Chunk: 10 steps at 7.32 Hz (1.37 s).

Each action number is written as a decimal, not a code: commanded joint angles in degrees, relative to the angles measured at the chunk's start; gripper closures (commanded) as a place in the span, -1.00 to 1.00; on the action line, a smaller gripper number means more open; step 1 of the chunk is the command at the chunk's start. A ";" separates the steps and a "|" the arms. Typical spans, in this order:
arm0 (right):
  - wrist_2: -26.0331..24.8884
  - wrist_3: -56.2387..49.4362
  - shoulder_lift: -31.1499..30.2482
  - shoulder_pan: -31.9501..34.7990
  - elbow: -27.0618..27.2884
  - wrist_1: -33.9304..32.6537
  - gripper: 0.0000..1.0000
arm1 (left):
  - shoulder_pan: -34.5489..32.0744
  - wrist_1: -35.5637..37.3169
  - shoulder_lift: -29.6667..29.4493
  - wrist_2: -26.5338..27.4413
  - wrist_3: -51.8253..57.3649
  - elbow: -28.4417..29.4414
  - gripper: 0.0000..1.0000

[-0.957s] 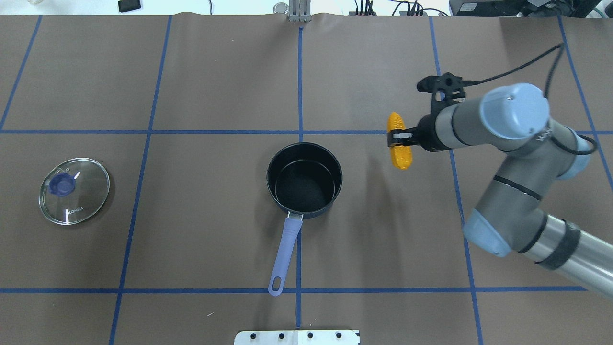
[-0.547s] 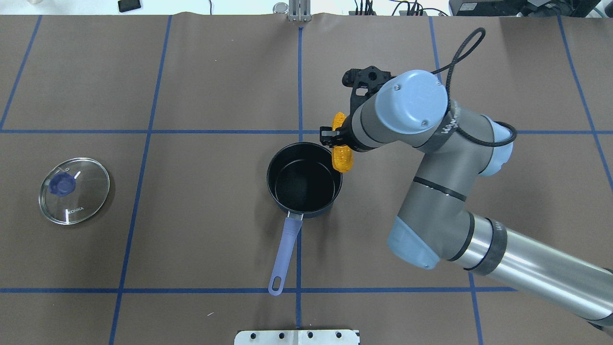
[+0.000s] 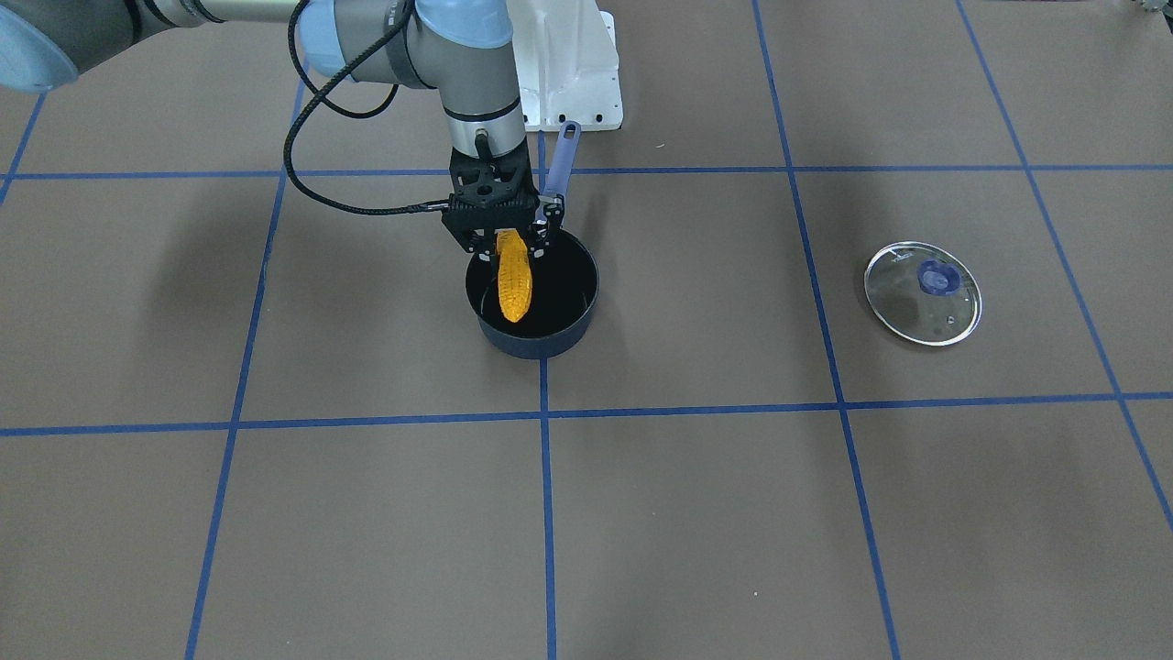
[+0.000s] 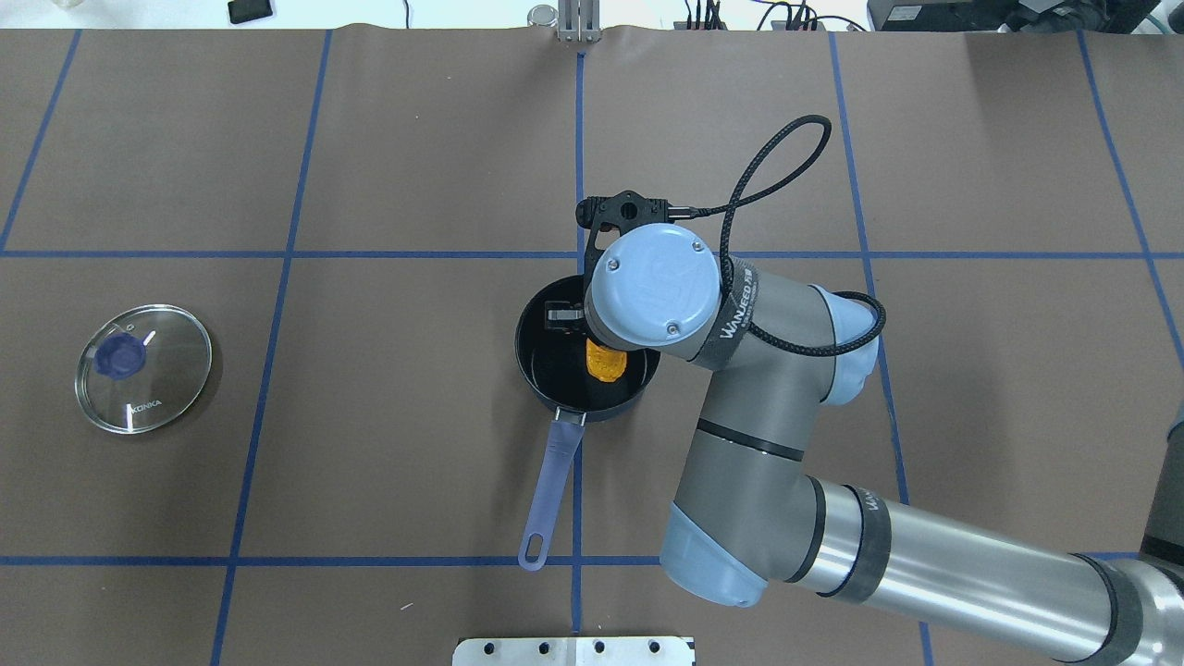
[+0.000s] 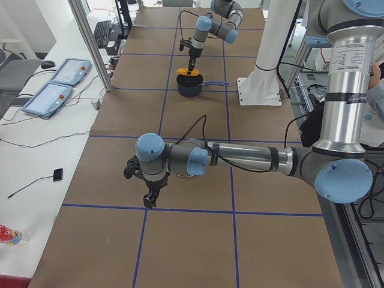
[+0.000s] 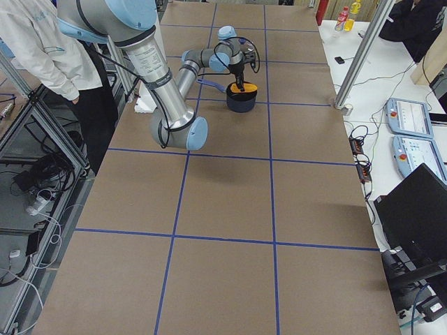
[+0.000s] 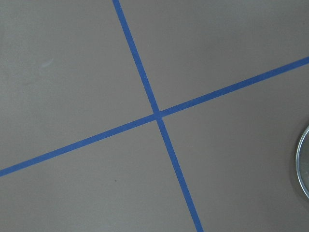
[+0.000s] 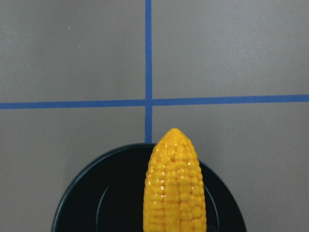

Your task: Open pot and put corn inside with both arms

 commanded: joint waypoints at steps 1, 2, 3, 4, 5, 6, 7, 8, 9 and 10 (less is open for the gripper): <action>-1.44 0.21 3.39 -0.51 -5.61 0.15 1.00 | -0.08 -0.09 0.50 -0.02 0.01 -0.04 -0.97; -1.54 0.22 3.67 -0.42 -5.90 0.16 0.46 | 0.01 -0.09 0.77 -0.02 0.10 -0.12 -0.97; -1.62 0.04 3.67 -0.51 -6.25 0.16 -0.64 | 0.01 -0.09 0.68 -0.02 0.10 -0.12 -0.97; -2.41 0.74 3.76 -0.51 -6.17 0.24 -1.00 | 0.01 -0.09 0.68 -0.02 0.10 -0.12 -0.97; -2.42 1.27 3.67 -0.51 -5.90 0.24 -1.00 | 0.01 -0.09 0.68 -0.02 0.10 -0.12 -0.97; -2.33 1.01 3.67 -0.42 -5.55 0.16 -1.00 | 0.01 -0.09 0.77 -0.02 0.10 -0.04 -0.97; -2.15 0.48 3.67 0.37 -5.38 0.16 -1.00 | -0.08 -0.09 0.77 -0.02 0.01 -0.04 -0.97; -1.02 -0.22 3.15 3.07 -5.37 0.07 -1.00 | -0.08 -0.09 0.77 -0.02 -0.16 -0.12 -0.97; 2.38 -4.23 1.49 7.53 -5.46 0.07 -1.00 | -0.08 0.43 0.77 -0.02 -0.25 -0.30 -0.97; 6.51 -10.79 -0.53 12.45 -5.46 0.24 -1.00 | 0.01 1.14 0.60 -1.68 -0.43 -0.21 -0.97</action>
